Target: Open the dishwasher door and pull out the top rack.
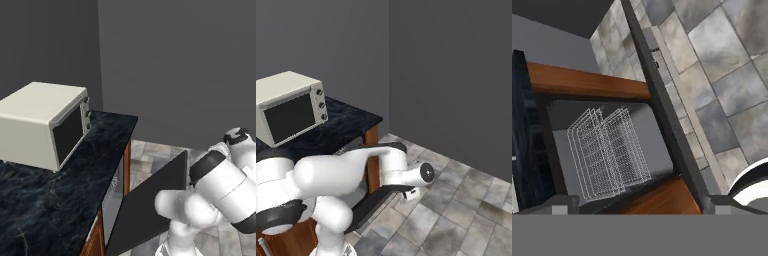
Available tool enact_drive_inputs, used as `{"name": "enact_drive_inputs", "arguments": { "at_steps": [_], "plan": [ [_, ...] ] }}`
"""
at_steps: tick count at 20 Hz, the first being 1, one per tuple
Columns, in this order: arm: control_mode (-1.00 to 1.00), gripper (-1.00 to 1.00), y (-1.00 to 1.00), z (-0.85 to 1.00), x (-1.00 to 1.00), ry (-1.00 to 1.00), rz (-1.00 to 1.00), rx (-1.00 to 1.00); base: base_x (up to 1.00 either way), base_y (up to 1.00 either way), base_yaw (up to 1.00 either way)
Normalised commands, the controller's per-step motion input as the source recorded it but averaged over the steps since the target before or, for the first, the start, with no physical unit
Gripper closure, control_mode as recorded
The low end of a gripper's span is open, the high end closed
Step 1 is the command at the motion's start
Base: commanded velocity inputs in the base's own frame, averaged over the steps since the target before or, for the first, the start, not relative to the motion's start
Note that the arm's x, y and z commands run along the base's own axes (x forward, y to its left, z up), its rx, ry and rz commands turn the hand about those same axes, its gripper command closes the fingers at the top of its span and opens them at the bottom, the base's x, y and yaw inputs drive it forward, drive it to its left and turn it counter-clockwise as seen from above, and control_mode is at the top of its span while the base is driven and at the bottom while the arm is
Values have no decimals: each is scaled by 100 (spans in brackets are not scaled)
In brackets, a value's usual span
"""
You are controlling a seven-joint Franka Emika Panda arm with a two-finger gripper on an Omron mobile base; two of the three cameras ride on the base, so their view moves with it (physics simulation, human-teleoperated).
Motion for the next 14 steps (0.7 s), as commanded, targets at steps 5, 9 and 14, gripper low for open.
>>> {"name": "enact_drive_inputs", "arguments": {
  "at_steps": [5, 9, 14],
  "plan": [
    [-100, -100, 73, 72, -2, 0, 0, -10, 0, 0, 0],
    [-100, -100, 83, 50, -12, 0, 0, -11, 0, 0, 0],
    [-100, -100, 79, 36, -17, 5, 0, -9, 0, 0, 0]
  ]
}}
